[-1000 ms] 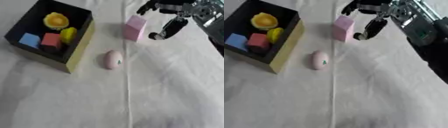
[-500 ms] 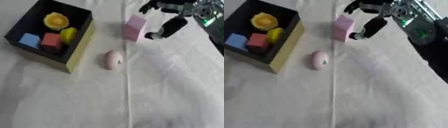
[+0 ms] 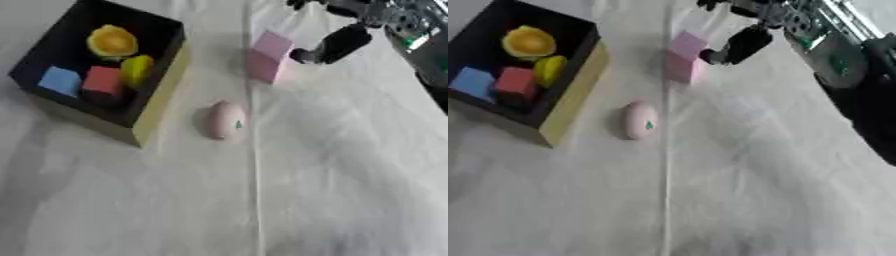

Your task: Pick up objects on the table and place them in the box.

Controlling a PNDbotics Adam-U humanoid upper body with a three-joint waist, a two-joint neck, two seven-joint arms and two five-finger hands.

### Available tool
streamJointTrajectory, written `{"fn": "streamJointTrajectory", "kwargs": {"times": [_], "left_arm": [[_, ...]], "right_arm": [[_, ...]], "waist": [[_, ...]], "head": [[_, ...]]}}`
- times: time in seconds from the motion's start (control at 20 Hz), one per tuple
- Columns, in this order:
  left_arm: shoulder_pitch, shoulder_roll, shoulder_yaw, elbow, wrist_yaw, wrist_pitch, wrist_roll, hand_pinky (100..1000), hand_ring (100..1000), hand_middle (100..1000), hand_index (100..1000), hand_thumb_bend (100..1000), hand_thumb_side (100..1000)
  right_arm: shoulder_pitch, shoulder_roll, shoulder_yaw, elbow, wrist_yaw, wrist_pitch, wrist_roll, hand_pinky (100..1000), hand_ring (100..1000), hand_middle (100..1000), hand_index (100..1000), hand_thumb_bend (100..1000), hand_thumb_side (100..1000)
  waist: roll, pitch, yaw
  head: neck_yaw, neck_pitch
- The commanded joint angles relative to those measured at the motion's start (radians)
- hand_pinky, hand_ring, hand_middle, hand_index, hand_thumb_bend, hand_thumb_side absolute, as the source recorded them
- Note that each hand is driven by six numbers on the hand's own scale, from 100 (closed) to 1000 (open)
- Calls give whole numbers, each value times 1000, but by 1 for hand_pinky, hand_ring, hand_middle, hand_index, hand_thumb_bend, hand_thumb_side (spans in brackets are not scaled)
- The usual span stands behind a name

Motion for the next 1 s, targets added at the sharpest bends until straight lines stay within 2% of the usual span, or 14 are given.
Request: {"fn": "streamJointTrajectory", "kwargs": {"times": [0.05, 0.35, 0.75, 0.9, 1.0], "left_arm": [[-14, 9, 4, -15, 1, 0, -4, 720, 704, 658, 800, 413, 495], [-16, 7, 4, -15, 0, 3, -5, 720, 706, 658, 800, 410, 499], [-13, 7, 4, -15, -2, 9, -5, 720, 707, 659, 800, 409, 499], [-14, 7, 4, -15, -2, 10, -6, 720, 707, 659, 800, 409, 498], [-15, 7, 4, -15, -2, 9, -7, 720, 707, 659, 799, 408, 498]], "right_arm": [[-28, 2, -8, 17, 8, 21, -8, 894, 932, 828, 938, 319, 420], [-45, 24, -5, 34, -25, 36, -5, 892, 926, 821, 936, 256, 467], [-59, 25, -17, -4, -104, 90, 7, 893, 921, 814, 933, 172, 525], [-53, 26, -6, -9, -126, 109, 15, 893, 922, 815, 934, 167, 548], [-52, 28, 2, -10, -128, 114, 21, 895, 926, 819, 938, 192, 515]], "waist": [[-6, -26, 2], [-11, -21, 3], [-19, -25, -3], [-20, -26, -1], [-20, -26, 1]], "head": [[-2, -12], [0, -9], [5, -2], [5, -4], [4, -3]]}}
